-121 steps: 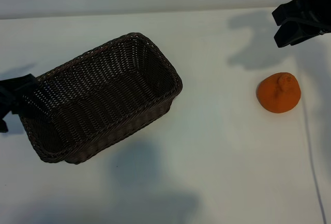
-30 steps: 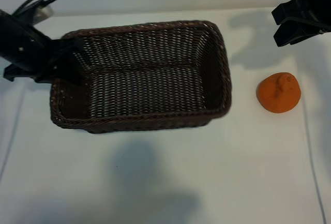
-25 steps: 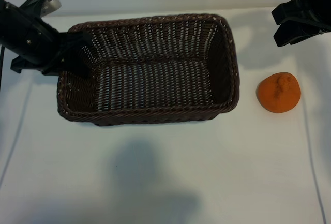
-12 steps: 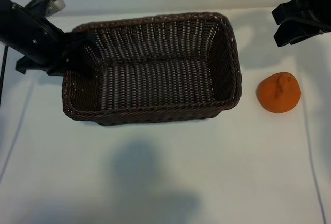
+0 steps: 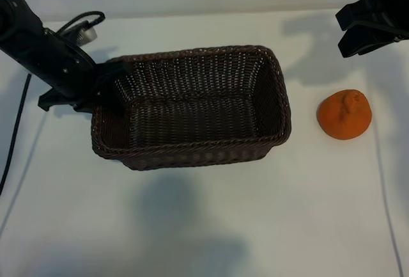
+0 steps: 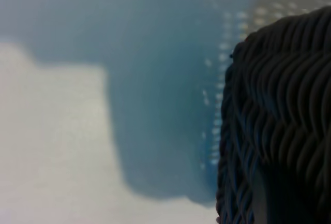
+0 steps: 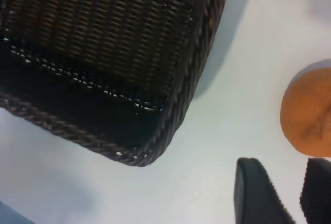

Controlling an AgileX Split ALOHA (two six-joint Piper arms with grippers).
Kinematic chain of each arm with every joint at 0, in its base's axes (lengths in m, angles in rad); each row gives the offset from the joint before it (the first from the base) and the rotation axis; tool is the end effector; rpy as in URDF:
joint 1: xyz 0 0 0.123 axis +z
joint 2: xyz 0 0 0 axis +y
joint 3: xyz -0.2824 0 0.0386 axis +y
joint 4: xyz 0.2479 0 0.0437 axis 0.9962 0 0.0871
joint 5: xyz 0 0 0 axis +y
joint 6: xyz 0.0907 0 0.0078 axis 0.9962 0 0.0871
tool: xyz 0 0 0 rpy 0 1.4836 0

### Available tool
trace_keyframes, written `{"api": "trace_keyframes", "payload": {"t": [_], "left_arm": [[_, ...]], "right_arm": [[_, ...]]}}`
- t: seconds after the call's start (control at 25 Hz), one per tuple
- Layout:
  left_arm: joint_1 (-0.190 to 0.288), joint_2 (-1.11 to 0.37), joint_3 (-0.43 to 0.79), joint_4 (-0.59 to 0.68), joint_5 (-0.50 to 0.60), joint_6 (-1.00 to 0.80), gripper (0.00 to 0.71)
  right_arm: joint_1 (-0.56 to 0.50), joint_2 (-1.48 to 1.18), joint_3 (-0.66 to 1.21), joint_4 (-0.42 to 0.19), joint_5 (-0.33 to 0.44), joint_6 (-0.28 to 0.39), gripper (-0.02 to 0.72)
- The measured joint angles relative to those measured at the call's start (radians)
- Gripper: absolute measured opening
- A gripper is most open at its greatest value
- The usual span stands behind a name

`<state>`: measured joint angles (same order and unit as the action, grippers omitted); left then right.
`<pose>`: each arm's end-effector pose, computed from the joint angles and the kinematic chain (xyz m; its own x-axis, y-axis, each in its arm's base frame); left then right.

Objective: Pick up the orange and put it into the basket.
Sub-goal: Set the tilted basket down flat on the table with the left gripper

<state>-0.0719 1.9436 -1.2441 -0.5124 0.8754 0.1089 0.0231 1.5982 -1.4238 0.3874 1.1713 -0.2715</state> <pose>0.3658 -0.0607 0.1624 -0.9874 -0.1470 -0.0592 -0.1118 0.9109 -0.3971 0.3256 0.0392 0.3238 -0.9205 -0.1280 -0.3693 -0.2443 0.9260 0.2879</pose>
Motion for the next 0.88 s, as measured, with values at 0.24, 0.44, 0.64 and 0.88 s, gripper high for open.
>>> {"api": "trace_keyframes", "payload": {"t": [0.24,0.44,0.64,0.88], "left_arm": [[0.0,0.008,0.0,-0.001,-0.007,0.005,0.152],[0.0,0.009,0.0,-0.001,-0.011,0.012,0.152],[0.0,0.009,0.0,-0.001,-0.024,0.015,0.152],[0.0,0.009,-0.011,-0.001,-0.021,0.033,0.152]], "right_arm": [[0.0,0.0,0.0,0.0,0.0,0.0,0.257],[0.0,0.0,0.0,0.0,0.0,0.0,0.257],[0.0,0.0,0.0,0.0,0.0,0.0,0.257],[0.0,0.0,0.0,0.0,0.0,0.0,0.257]]}}
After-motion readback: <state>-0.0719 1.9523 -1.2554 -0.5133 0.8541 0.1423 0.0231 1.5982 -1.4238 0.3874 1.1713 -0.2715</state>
